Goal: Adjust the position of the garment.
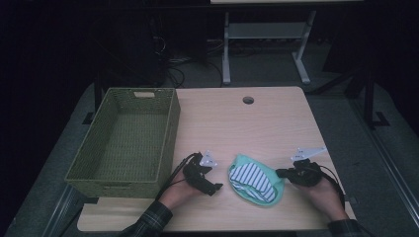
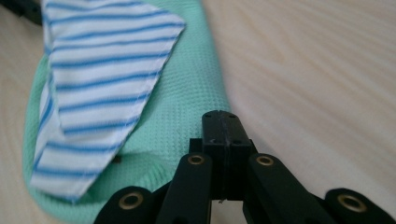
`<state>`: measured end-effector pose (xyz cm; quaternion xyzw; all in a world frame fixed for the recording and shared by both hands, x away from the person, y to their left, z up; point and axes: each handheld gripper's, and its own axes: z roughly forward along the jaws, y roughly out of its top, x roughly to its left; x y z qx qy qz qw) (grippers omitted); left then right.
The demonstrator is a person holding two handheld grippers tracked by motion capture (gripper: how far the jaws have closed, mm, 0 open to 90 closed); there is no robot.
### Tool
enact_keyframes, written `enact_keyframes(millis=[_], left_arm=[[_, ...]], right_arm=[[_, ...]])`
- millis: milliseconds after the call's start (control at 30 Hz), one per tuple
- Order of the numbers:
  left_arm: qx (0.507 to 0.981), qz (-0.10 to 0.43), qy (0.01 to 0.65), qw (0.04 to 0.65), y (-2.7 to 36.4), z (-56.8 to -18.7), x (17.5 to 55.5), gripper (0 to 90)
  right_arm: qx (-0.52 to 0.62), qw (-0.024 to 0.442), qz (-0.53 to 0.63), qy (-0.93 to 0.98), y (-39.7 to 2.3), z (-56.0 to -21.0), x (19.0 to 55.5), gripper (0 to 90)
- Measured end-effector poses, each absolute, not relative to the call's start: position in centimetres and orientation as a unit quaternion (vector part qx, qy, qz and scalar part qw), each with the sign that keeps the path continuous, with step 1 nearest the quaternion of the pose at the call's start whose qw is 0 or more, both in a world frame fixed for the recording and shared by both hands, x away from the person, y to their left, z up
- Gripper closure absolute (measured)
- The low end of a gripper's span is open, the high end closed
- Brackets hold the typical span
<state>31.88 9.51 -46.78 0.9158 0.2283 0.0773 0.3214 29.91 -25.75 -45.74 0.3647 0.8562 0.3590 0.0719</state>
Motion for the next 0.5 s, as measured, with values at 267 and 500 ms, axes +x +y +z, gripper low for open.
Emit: enact_keyframes(millis=[267, 500], left_arm=[[0.916, 0.077, 0.228, 0.321, 9.5, -46.8, 31.9, 12.5], [0.916, 0.078, 0.229, 0.32, 9.5, -46.8, 31.9, 12.5]], right_arm=[[0.347, 0.052, 0.363, 0.863, -25.1, -46.1, 27.3, 90.0], [0.347, 0.064, 0.376, 0.857, -25.3, -45.7, 27.0, 90.0]])
